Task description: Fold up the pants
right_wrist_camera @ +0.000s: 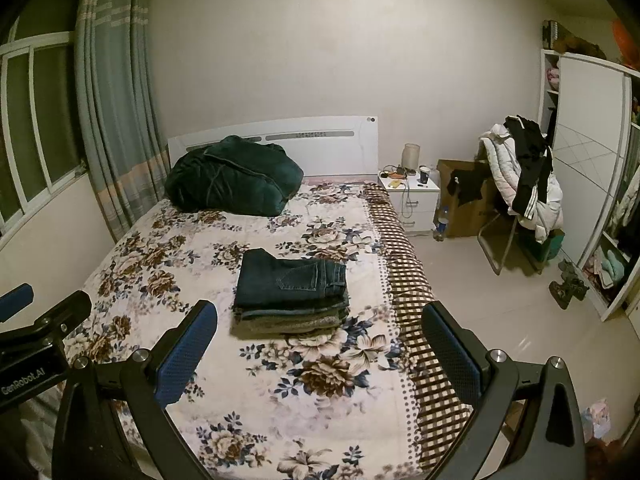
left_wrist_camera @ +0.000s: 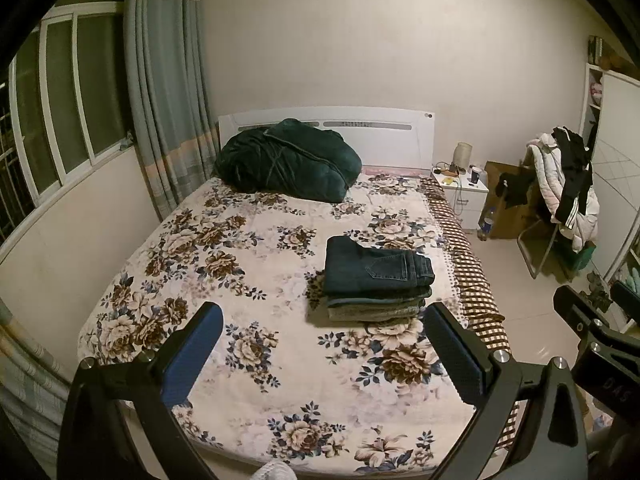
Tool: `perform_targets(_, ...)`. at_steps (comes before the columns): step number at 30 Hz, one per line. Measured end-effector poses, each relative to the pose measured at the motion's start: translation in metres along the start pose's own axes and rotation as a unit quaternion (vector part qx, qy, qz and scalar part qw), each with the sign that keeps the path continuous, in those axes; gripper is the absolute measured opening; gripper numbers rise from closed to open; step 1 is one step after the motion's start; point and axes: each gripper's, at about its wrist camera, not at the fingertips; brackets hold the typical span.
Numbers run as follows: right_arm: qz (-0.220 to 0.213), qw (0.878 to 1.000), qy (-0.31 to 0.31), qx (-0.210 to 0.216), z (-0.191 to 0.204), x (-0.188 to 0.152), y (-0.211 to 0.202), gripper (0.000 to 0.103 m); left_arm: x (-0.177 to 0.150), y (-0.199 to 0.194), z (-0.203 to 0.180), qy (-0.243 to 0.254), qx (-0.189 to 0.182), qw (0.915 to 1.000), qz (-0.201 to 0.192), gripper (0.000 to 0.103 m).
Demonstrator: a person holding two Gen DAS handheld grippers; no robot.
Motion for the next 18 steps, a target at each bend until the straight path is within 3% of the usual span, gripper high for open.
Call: perform_targets(18, 0.002, 1.0, -0.002, 0.006, 0.001, -0.002, -0.0009, 0.103, -0.0011, -0.0049, -0.0023, -0.003, 0.002, 1.0, 0.007, 0.103)
Point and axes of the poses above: each gripper's, at about its wrist camera, not at the fingertips, and y roughly the way its jaws point, z to its left, x to its top, and after that the axes turned 6 degrees about y, right-handed
